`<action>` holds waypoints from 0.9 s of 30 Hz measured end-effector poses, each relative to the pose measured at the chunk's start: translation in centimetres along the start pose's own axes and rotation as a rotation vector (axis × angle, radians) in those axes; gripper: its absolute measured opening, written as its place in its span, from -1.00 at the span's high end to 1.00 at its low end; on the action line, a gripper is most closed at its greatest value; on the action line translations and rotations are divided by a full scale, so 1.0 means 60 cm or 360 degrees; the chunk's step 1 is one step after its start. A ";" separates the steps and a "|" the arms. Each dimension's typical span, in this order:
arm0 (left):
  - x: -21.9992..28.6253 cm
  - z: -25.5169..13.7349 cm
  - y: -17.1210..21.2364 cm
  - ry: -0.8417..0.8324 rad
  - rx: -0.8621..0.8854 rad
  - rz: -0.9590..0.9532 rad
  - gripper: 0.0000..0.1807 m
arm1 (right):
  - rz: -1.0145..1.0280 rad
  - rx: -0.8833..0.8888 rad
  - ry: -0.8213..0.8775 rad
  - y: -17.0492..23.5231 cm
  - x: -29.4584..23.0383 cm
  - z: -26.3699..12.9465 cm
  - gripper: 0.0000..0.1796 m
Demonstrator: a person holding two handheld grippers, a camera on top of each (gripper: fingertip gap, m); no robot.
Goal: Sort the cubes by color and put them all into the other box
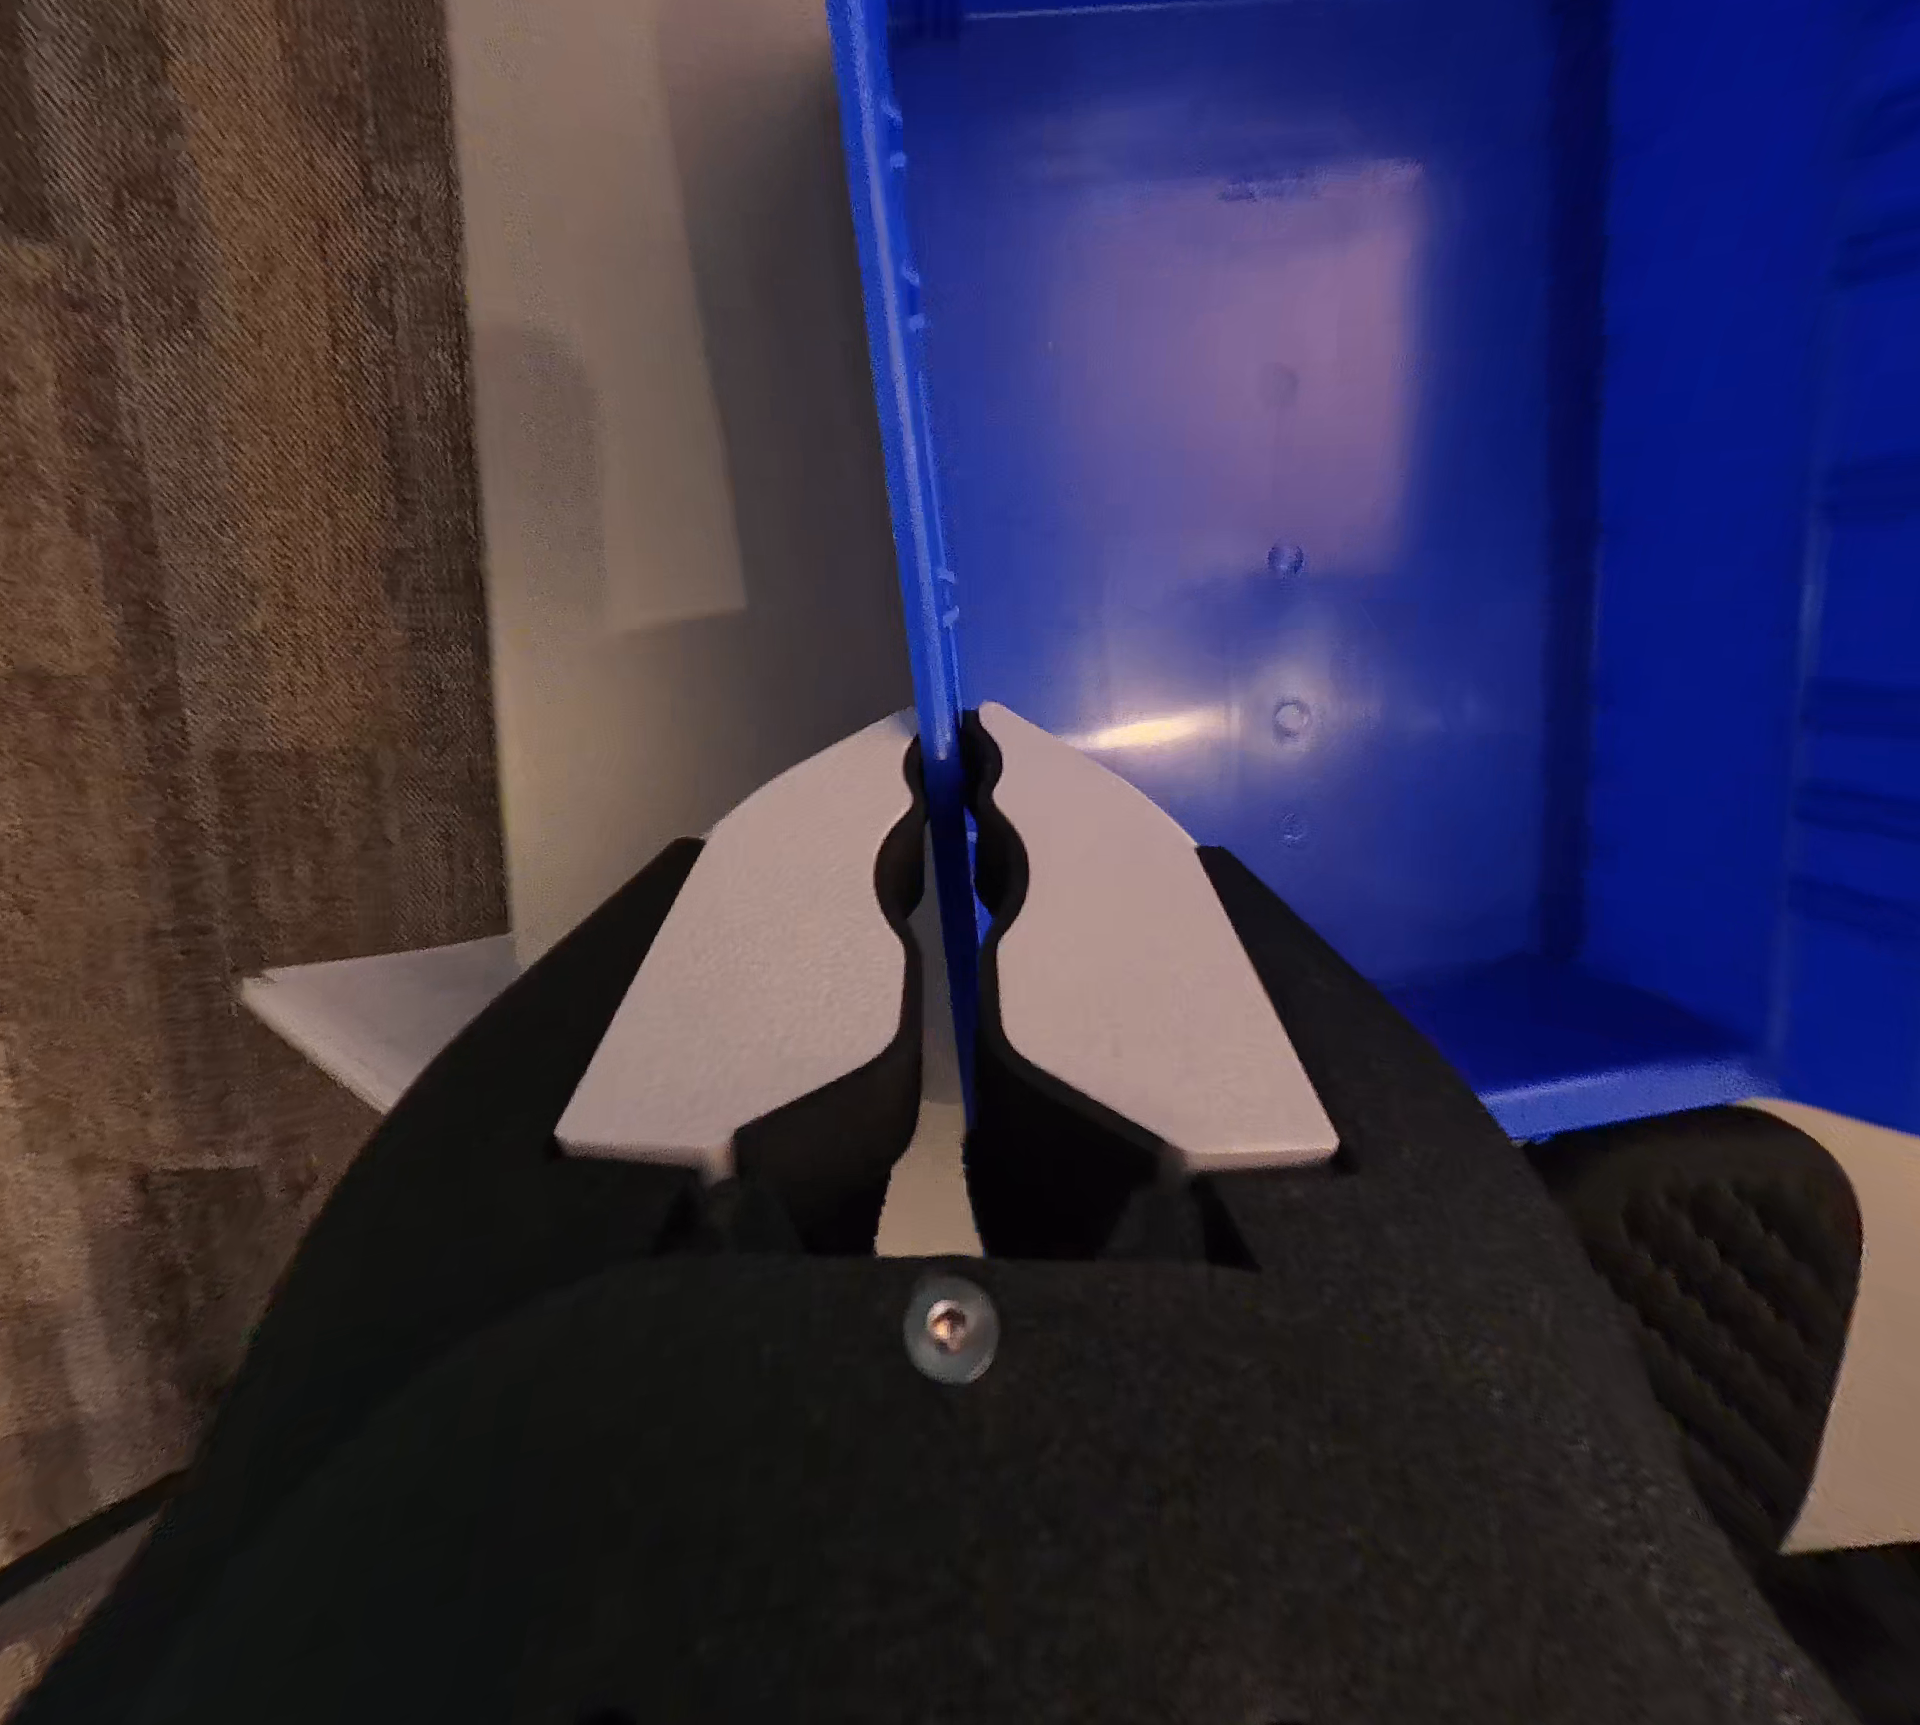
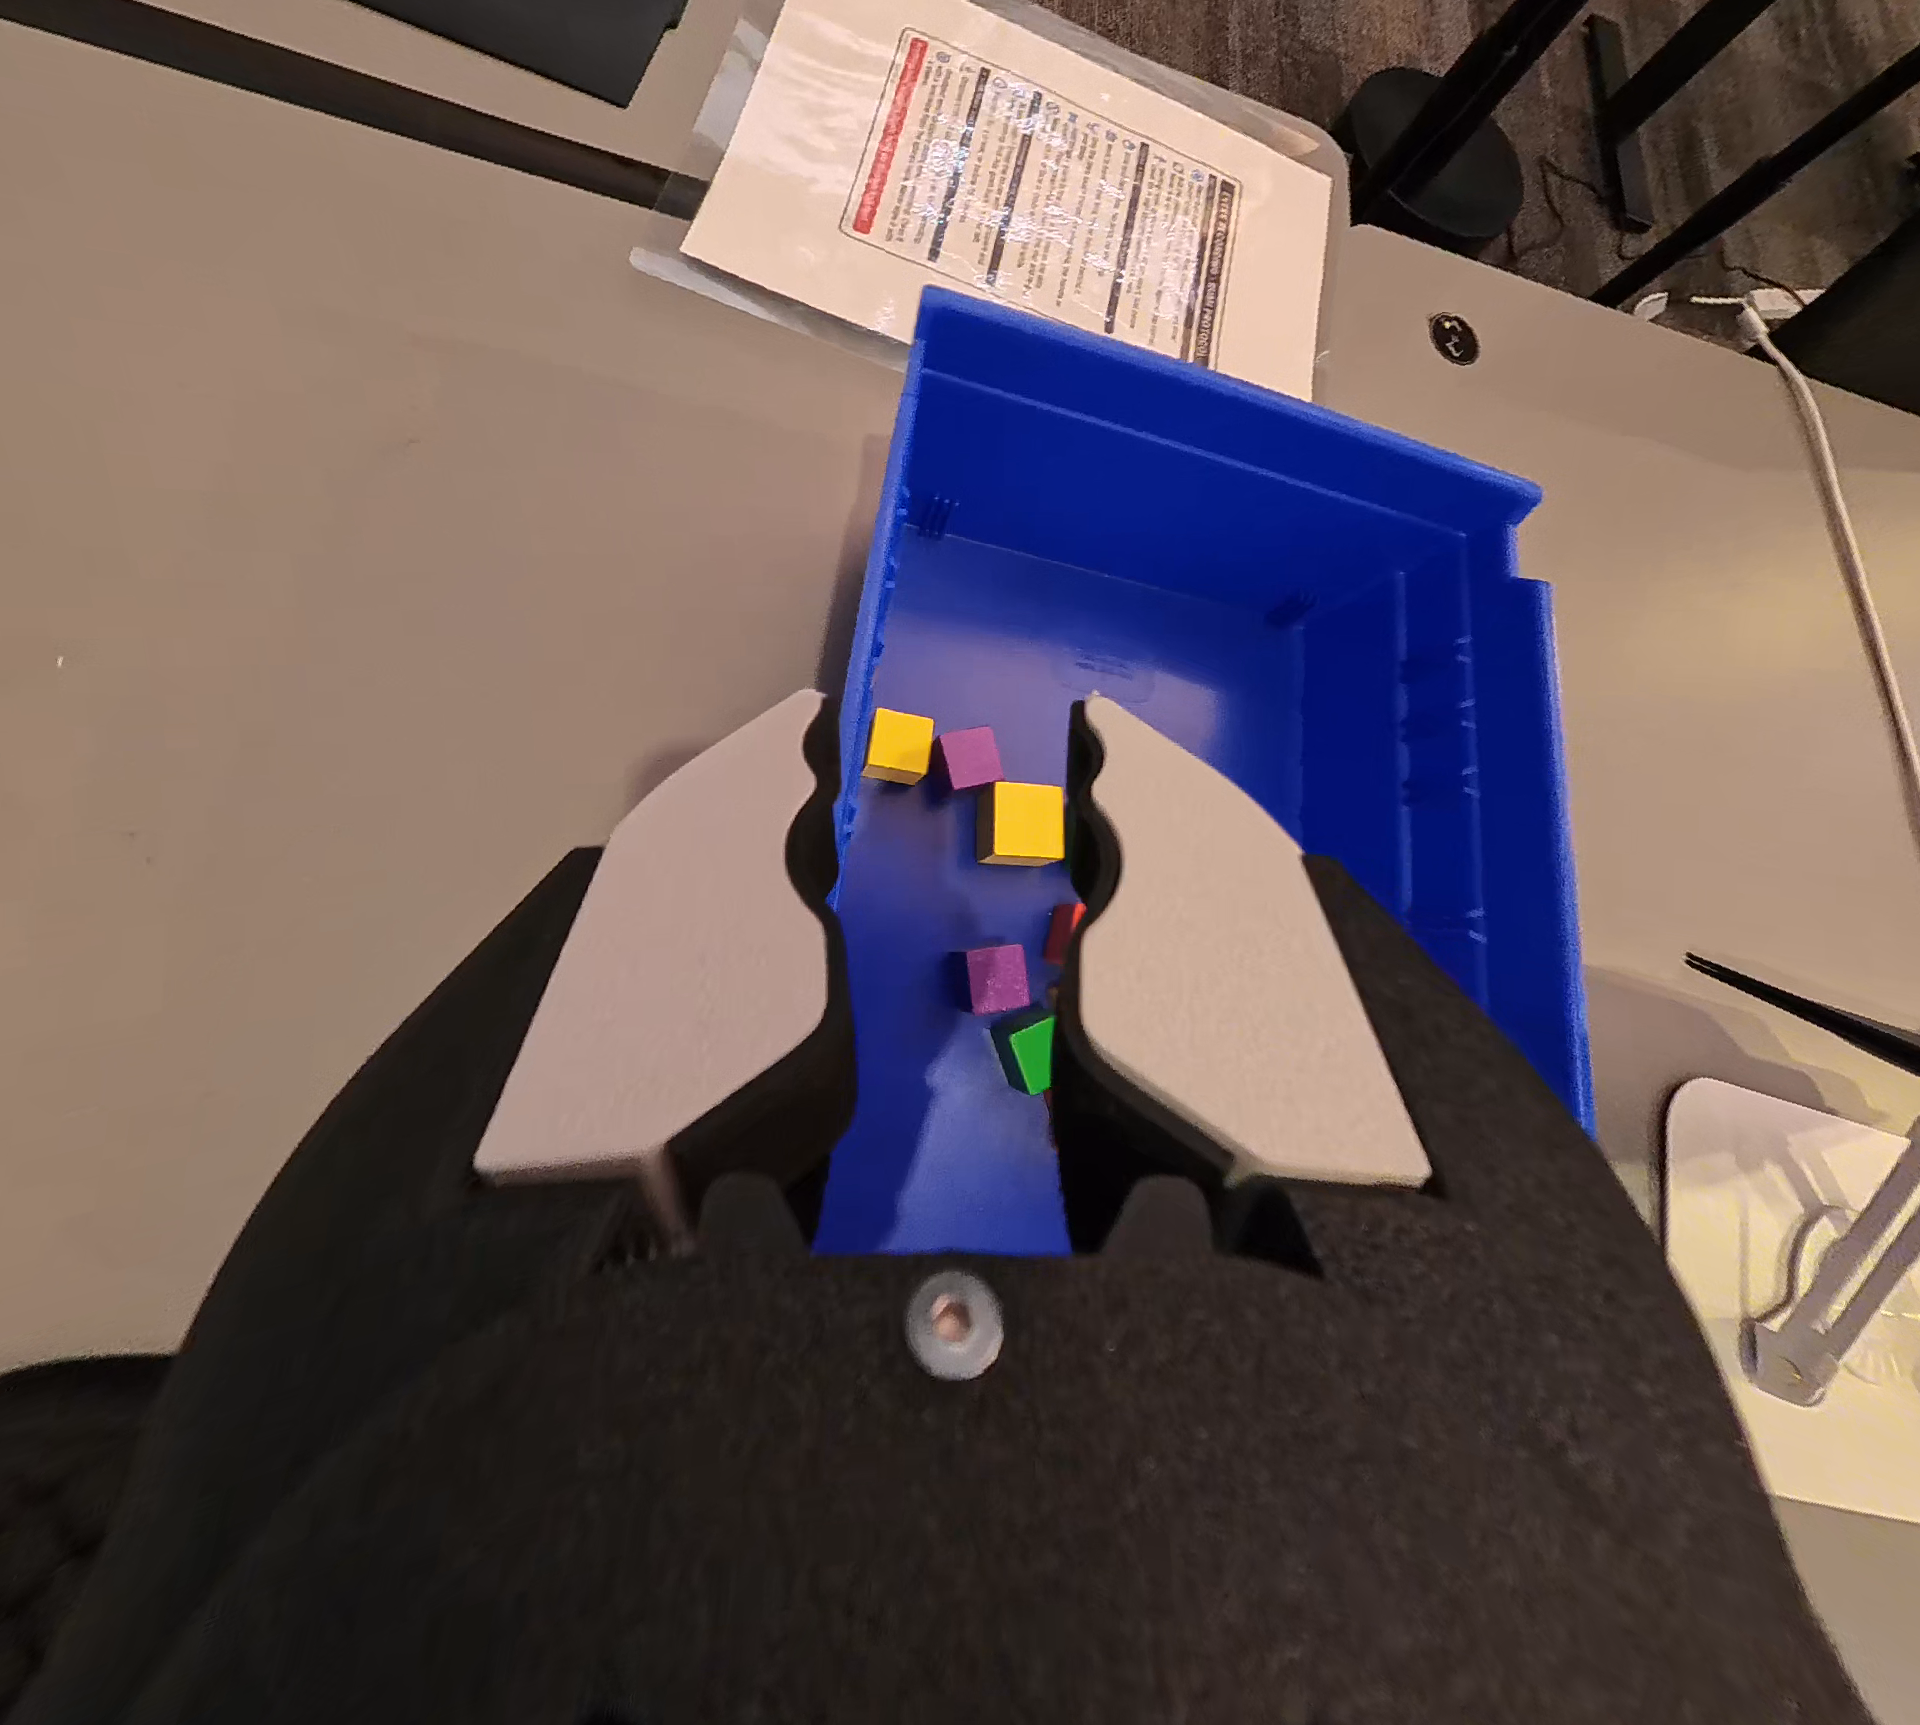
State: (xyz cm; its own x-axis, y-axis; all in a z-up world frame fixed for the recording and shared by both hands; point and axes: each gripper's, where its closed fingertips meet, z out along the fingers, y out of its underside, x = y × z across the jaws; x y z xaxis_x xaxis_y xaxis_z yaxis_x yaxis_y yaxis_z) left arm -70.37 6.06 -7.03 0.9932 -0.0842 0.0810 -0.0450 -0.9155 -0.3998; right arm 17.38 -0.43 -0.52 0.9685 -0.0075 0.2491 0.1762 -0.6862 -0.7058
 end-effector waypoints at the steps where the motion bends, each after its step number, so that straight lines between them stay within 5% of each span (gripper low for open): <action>1: 0.022 0.002 0.002 0.0011 0.0005 0.0030 0.96 | -0.0009 -0.0006 -0.0012 0.000 -0.004 0.001 0.54; 18: 0.352 0.029 0.021 0.0208 0.0192 0.0401 0.93 | -0.0075 -0.0037 -0.0104 0.012 -0.025 0.001 0.54; 27: 0.518 0.033 0.055 0.0475 0.0289 0.0387 0.86 | 0.0203 0.0102 0.0035 0.024 0.059 -0.057 0.57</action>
State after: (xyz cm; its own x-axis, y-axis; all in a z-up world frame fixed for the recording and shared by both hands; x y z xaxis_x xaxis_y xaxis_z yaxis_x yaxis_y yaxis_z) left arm -39.46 1.17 -7.64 0.8800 -0.4238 0.2144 -0.2280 -0.7729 -0.5921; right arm 20.48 -3.94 1.60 0.9797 -0.1082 0.1688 0.0636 -0.6307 -0.7734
